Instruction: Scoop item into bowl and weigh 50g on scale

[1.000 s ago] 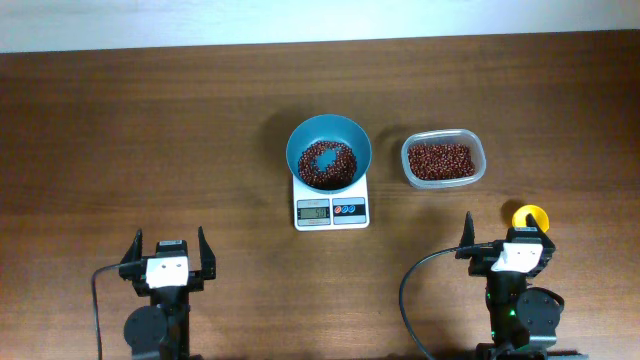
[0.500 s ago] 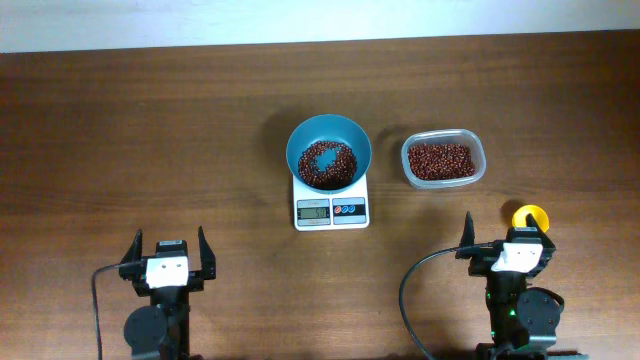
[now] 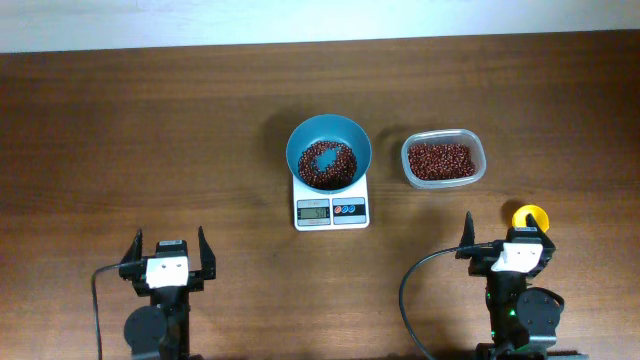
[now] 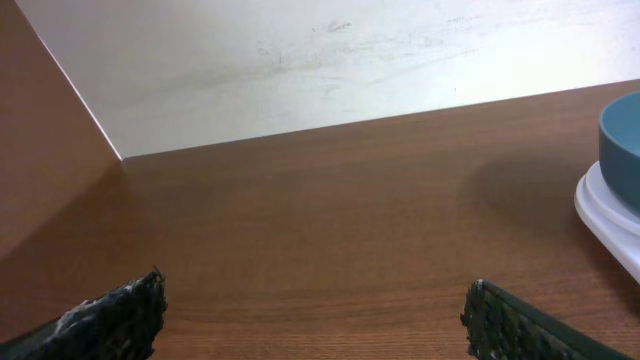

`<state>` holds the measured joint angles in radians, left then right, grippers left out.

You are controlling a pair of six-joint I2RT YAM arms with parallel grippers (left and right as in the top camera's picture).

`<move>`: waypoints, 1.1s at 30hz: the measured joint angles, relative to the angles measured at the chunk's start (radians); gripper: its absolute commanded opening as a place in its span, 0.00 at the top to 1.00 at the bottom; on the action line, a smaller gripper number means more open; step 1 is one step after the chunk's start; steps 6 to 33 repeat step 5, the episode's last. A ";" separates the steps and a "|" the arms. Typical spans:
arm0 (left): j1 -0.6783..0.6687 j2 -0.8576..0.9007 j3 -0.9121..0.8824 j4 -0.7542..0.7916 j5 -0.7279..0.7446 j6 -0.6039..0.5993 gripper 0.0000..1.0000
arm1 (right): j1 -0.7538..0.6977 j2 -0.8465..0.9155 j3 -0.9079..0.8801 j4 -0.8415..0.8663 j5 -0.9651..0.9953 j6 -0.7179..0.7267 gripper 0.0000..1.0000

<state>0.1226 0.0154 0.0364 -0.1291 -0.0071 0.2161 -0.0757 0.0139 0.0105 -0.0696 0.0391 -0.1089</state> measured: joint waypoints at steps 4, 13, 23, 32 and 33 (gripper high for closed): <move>0.000 0.000 0.000 0.000 0.000 0.000 0.01 | 0.000 0.000 0.000 0.000 0.000 0.001 0.01; 0.000 0.000 0.000 0.000 0.000 0.000 0.01 | 0.000 0.000 0.000 0.000 0.000 0.000 0.01; 0.000 0.000 0.000 0.000 0.000 0.000 0.01 | 0.000 0.000 0.000 0.000 0.000 0.000 0.01; 0.000 0.000 0.000 0.000 0.000 0.000 0.01 | 0.000 0.000 0.000 0.000 0.000 0.000 0.01; 0.000 0.000 0.000 0.000 0.000 0.000 0.01 | 0.000 0.000 0.000 0.000 0.000 0.000 0.01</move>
